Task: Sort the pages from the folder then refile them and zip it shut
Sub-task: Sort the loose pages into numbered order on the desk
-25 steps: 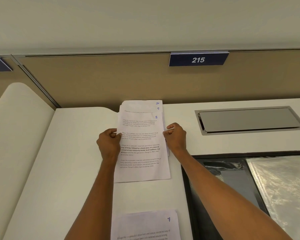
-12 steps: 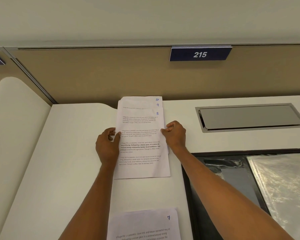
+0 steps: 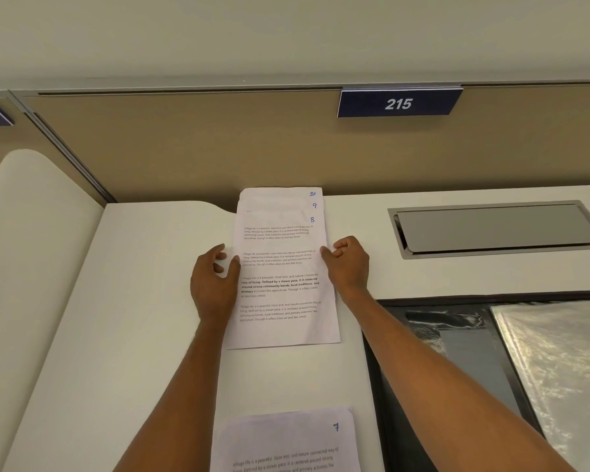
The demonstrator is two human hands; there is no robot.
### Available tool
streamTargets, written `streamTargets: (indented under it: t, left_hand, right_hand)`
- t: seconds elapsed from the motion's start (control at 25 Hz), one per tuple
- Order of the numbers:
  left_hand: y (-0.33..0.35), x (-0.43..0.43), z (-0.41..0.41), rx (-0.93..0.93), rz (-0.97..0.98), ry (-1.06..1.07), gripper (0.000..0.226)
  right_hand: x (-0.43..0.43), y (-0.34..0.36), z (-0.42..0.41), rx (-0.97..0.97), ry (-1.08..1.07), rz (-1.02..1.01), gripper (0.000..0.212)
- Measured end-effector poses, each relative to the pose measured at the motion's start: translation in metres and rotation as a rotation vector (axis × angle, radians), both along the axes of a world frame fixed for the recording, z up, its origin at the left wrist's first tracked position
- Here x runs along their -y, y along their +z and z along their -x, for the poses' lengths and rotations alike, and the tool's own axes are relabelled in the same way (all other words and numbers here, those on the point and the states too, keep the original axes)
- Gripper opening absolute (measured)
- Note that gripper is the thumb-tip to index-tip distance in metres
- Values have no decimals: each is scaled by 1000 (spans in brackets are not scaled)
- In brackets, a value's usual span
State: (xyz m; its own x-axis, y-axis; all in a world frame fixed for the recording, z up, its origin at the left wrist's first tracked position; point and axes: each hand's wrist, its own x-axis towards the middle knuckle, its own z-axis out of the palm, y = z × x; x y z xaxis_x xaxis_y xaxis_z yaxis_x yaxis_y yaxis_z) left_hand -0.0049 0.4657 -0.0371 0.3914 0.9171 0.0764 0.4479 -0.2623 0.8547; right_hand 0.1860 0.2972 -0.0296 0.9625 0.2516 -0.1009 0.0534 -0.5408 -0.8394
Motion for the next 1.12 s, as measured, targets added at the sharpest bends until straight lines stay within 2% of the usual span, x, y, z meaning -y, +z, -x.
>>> streamTargets:
  t: [0.16, 0.44, 0.64, 0.76, 0.92, 1.12]
  left_hand:
    - [-4, -4, 7, -5, -10, -66, 38]
    - [-5, -3, 9, -18, 13, -100, 36]
    - [0, -1, 13, 44, 26, -87, 34]
    - [-2, -2, 21, -24, -20, -153, 37]
    - [-8, 12, 45, -125, -92, -186, 45]
    - [3, 50, 85, -170, -2, -206, 50]
  right_hand:
    - [4, -8, 6, 86, 21, -24, 21]
    - [2, -5, -2, 44, 19, -2, 19]
    - [17, -2, 10, -17, 11, -112, 28]
    - [41, -2, 32, -9, 23, -88, 27]
    - [63, -2, 69, 64, 99, -13, 27]
    - [104, 23, 139, 304, 227, 72, 27]
